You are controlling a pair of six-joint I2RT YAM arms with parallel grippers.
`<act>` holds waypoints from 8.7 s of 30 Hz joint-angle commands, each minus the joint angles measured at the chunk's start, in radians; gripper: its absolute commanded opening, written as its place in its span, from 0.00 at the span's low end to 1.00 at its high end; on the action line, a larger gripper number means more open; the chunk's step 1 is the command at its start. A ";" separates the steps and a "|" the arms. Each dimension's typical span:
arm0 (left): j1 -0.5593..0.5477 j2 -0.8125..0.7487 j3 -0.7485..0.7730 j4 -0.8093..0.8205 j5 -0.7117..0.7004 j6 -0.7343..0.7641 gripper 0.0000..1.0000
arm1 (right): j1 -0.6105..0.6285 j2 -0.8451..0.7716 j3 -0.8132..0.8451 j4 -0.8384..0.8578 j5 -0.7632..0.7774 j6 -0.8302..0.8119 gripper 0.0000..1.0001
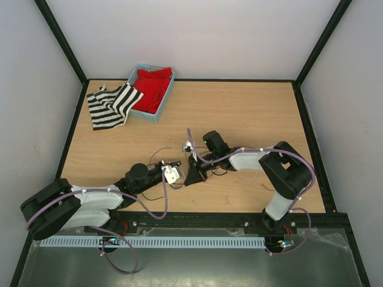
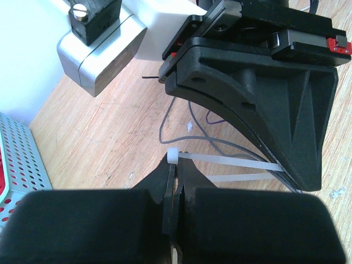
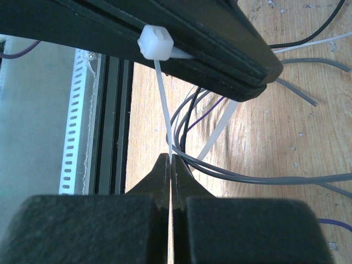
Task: Zip-tie the wires
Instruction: Tie the cable at the center of the board.
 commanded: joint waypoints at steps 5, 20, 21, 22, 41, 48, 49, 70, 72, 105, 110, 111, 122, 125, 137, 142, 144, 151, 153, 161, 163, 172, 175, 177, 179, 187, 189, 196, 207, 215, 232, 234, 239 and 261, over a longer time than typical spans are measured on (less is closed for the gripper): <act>-0.010 0.010 0.012 0.047 -0.027 0.031 0.00 | -0.003 0.007 -0.010 0.006 -0.031 0.019 0.00; -0.042 0.014 0.002 0.047 -0.071 0.086 0.00 | -0.004 0.030 0.030 -0.004 -0.043 0.055 0.00; -0.044 0.017 0.001 0.047 -0.074 0.089 0.00 | -0.004 0.028 0.033 -0.004 -0.043 0.057 0.00; -0.046 0.021 0.001 0.046 -0.078 0.091 0.00 | -0.006 0.026 0.034 -0.004 -0.044 0.058 0.00; -0.064 0.047 0.004 0.047 -0.094 0.101 0.00 | -0.018 0.025 0.070 -0.011 -0.044 0.116 0.00; -0.071 0.054 0.006 0.047 -0.101 0.100 0.00 | -0.020 0.027 0.072 -0.011 -0.043 0.140 0.00; -0.072 0.054 0.006 0.047 -0.103 0.100 0.00 | -0.019 0.026 0.073 -0.009 -0.042 0.144 0.00; -0.107 0.095 0.008 0.048 -0.133 0.114 0.00 | -0.037 0.067 0.148 0.000 -0.039 0.225 0.00; -0.110 0.106 0.009 0.048 -0.135 0.114 0.00 | -0.038 0.067 0.155 -0.005 -0.043 0.223 0.00; -0.106 0.079 0.010 0.058 -0.098 -0.002 0.00 | -0.040 0.019 0.132 -0.087 0.008 0.152 0.10; -0.106 0.079 0.003 0.057 -0.090 -0.019 0.00 | -0.040 -0.001 0.123 -0.078 0.006 0.157 0.11; -0.106 0.079 0.003 0.056 -0.084 -0.019 0.00 | -0.040 -0.003 0.123 -0.077 0.005 0.157 0.11; -0.110 0.088 -0.001 0.056 -0.078 -0.001 0.00 | -0.039 0.035 0.148 -0.073 -0.006 0.182 0.03; -0.112 0.085 -0.002 0.056 -0.073 0.002 0.00 | -0.040 0.055 0.167 -0.073 -0.006 0.186 0.03; -0.114 0.069 -0.013 0.056 -0.094 -0.005 0.00 | -0.040 0.048 0.180 -0.094 0.015 0.190 0.03; -0.115 0.066 -0.020 0.055 -0.098 0.004 0.00 | -0.040 0.034 0.174 -0.100 0.014 0.189 0.03; -0.115 0.067 -0.023 0.053 -0.096 0.003 0.00 | -0.043 0.037 0.177 -0.101 0.012 0.189 0.03; -0.123 0.093 -0.021 0.053 -0.098 0.009 0.00 | -0.063 0.034 0.195 -0.120 0.001 0.180 0.02; -0.125 0.101 -0.018 0.053 -0.097 0.009 0.00 | -0.065 0.035 0.197 -0.123 -0.002 0.178 0.03; -0.128 0.106 -0.004 0.055 -0.148 -0.005 0.00 | -0.066 0.038 0.188 -0.129 -0.011 0.173 0.04; -0.126 0.099 0.000 0.056 -0.155 -0.006 0.00 | -0.066 0.025 0.172 -0.128 -0.010 0.168 0.05; -0.115 0.105 0.028 0.056 -0.132 -0.035 0.00 | -0.066 -0.030 0.067 -0.023 -0.011 0.198 0.13; -0.114 0.113 0.031 0.058 -0.128 -0.042 0.00 | -0.064 -0.039 0.056 -0.006 -0.012 0.204 0.18; -0.113 0.117 0.034 0.059 -0.123 -0.046 0.00 | -0.065 -0.044 0.051 0.000 -0.011 0.206 0.23; -0.113 0.124 0.037 0.060 -0.121 -0.047 0.00 | -0.064 -0.051 0.046 0.008 -0.010 0.206 0.28; -0.105 0.136 0.038 0.063 -0.104 -0.059 0.00 | -0.064 -0.078 0.035 0.018 0.000 0.203 0.41; -0.102 0.136 0.035 0.065 -0.097 -0.063 0.00 | -0.064 -0.085 0.039 0.000 0.014 0.195 0.43; -0.085 0.127 0.013 0.068 -0.052 -0.081 0.00 | -0.067 -0.124 0.091 -0.104 0.086 0.144 0.50; -0.075 0.111 0.001 0.071 -0.026 -0.090 0.00 | -0.067 -0.140 0.180 -0.163 0.179 0.184 0.57; -0.074 0.105 0.001 0.071 -0.018 -0.091 0.00 | -0.063 -0.117 0.215 -0.132 0.153 0.256 0.54; -0.073 0.108 0.004 0.071 -0.023 -0.088 0.00 | -0.021 -0.082 0.190 -0.083 0.118 0.297 0.38; -0.073 0.109 0.005 0.071 -0.026 -0.089 0.00 | -0.018 -0.077 0.189 -0.084 0.110 0.296 0.36; -0.073 0.111 0.003 0.073 -0.041 -0.090 0.00 | -0.018 -0.082 0.172 -0.085 0.109 0.295 0.34; -0.074 0.107 -0.002 0.079 -0.031 -0.099 0.00 | -0.022 -0.078 0.208 -0.064 0.134 0.323 0.00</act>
